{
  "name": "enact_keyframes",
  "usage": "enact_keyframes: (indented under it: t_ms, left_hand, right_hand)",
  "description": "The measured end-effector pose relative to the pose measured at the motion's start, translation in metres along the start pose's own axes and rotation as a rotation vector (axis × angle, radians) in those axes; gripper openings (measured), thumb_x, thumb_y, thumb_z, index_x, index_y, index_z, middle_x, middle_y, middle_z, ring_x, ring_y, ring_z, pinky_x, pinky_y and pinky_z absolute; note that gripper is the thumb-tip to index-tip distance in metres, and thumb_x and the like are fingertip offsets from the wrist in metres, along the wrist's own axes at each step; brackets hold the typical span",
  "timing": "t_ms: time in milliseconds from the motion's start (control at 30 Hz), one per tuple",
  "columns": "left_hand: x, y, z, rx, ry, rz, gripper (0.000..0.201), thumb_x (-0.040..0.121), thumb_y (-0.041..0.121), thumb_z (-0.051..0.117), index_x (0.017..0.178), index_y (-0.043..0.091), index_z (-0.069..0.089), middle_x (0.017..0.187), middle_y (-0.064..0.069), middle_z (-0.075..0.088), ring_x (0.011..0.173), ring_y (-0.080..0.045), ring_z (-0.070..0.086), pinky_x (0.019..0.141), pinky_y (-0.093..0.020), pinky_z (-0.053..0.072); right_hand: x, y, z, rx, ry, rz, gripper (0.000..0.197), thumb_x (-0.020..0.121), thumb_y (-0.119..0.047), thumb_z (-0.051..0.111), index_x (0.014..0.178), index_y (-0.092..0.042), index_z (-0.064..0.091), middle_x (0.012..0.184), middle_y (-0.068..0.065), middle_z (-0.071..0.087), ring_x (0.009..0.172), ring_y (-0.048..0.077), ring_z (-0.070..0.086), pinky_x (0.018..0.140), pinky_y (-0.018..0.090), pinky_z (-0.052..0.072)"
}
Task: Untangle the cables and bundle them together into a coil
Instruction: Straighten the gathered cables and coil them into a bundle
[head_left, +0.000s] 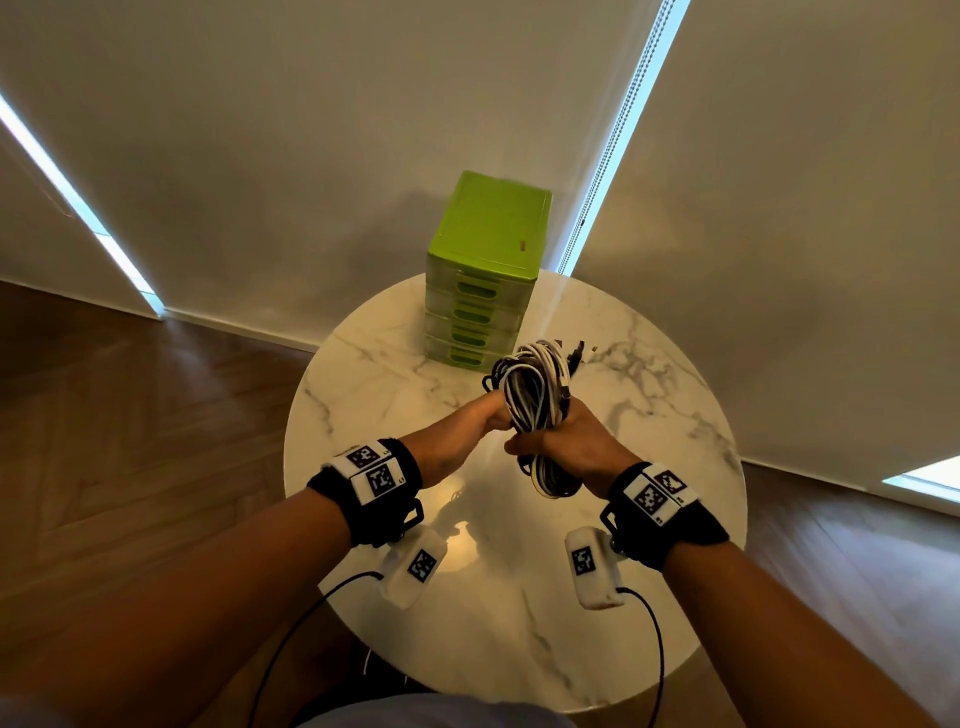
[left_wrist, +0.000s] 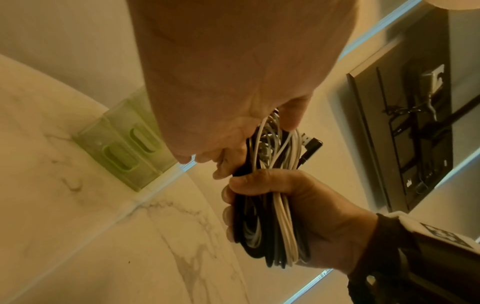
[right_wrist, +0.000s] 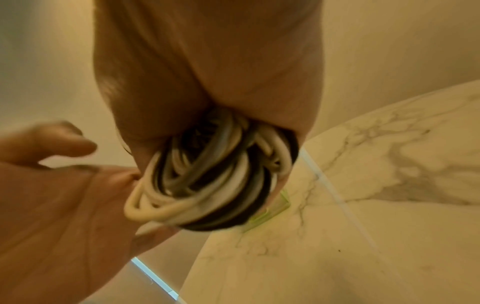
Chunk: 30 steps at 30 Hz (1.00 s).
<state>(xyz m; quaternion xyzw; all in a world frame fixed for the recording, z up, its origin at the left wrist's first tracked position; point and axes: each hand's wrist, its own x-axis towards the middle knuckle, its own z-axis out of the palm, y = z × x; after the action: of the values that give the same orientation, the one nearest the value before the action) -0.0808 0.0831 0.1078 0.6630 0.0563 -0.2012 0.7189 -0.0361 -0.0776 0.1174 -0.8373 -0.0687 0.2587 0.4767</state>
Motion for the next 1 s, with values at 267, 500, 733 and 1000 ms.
enact_keyframes:
  t_ms: [267, 500, 733, 1000]
  left_hand:
    - [0.015, 0.010, -0.007, 0.051, 0.114, 0.114, 0.067, 0.083, 0.049, 0.077, 0.139, 0.025, 0.049, 0.134, 0.012, 0.061, 0.123, 0.003, 0.055, 0.105, -0.023, 0.042]
    - [0.042, -0.008, -0.015, 0.083, 0.270, 0.064, 0.089, 0.053, 0.069, 0.090, 0.125, 0.025, 0.062, 0.114, 0.008, 0.073, 0.109, -0.010, 0.068, 0.101, -0.041, 0.054]
    - [0.065, -0.024, -0.030, -0.055, 0.252, 0.067, 0.061, 0.071, 0.050, 0.086, 0.121, 0.022, 0.065, 0.114, 0.004, 0.074, 0.110, -0.014, 0.069, 0.099, -0.034, 0.054]
    - [0.109, -0.059, -0.078, -0.284, 0.415, -0.126, 0.038, 0.107, 0.042, 0.041, 0.121, 0.015, 0.063, 0.130, -0.007, 0.067, 0.112, -0.019, 0.068, 0.099, -0.036, 0.052]
  right_hand:
    - [0.005, 0.002, 0.006, 0.258, 0.150, -0.051, 0.033, 0.073, 0.002, 0.077, 0.104, -0.005, 0.069, 0.083, 0.012, 0.071, 0.074, 0.021, 0.068, 0.067, 0.034, 0.057]
    - [0.022, 0.014, 0.036, -0.095, -0.020, 0.052, 0.064, 0.062, -0.025, 0.079, 0.124, -0.029, 0.059, 0.107, -0.004, 0.070, 0.096, 0.018, 0.067, 0.084, 0.039, 0.058]
    - [0.051, 0.022, 0.037, -0.088, -0.004, 0.114, 0.061, 0.071, -0.021, 0.078, 0.128, -0.027, 0.057, 0.109, -0.003, 0.069, 0.097, 0.019, 0.065, 0.079, 0.031, 0.054]
    - [0.092, 0.044, 0.016, 0.151, 0.103, 0.149, 0.056, 0.067, -0.009, 0.080, 0.119, -0.022, 0.065, 0.106, -0.003, 0.072, 0.099, 0.015, 0.067, 0.088, 0.038, 0.055]
